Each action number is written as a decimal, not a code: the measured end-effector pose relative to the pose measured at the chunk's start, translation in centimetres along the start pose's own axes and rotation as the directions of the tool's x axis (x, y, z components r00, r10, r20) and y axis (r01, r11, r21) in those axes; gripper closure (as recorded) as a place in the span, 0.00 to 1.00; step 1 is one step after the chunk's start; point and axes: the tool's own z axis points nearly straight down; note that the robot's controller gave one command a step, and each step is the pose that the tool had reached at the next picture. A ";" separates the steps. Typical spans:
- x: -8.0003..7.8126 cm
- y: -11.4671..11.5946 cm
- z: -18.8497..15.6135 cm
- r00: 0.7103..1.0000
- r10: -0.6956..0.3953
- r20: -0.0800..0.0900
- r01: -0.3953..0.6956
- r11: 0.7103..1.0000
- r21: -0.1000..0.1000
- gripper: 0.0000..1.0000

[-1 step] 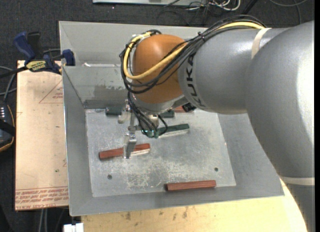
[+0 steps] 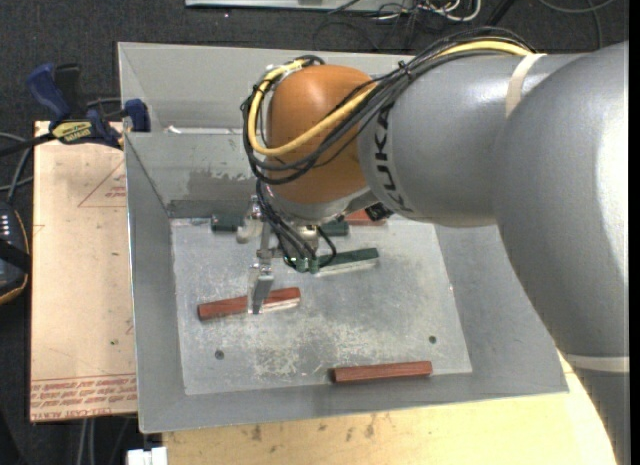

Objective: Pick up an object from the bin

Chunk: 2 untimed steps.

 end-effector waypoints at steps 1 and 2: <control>-2.1 0.9 7.8 0.987 0.160 0.021 -0.160 0.987 -0.013 1.00; -1.8 0.8 8.1 0.987 0.159 0.009 -0.159 0.987 -0.008 0.00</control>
Offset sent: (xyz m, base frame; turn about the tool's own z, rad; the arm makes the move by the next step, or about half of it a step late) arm 0.0000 0.0000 0.0000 0.0000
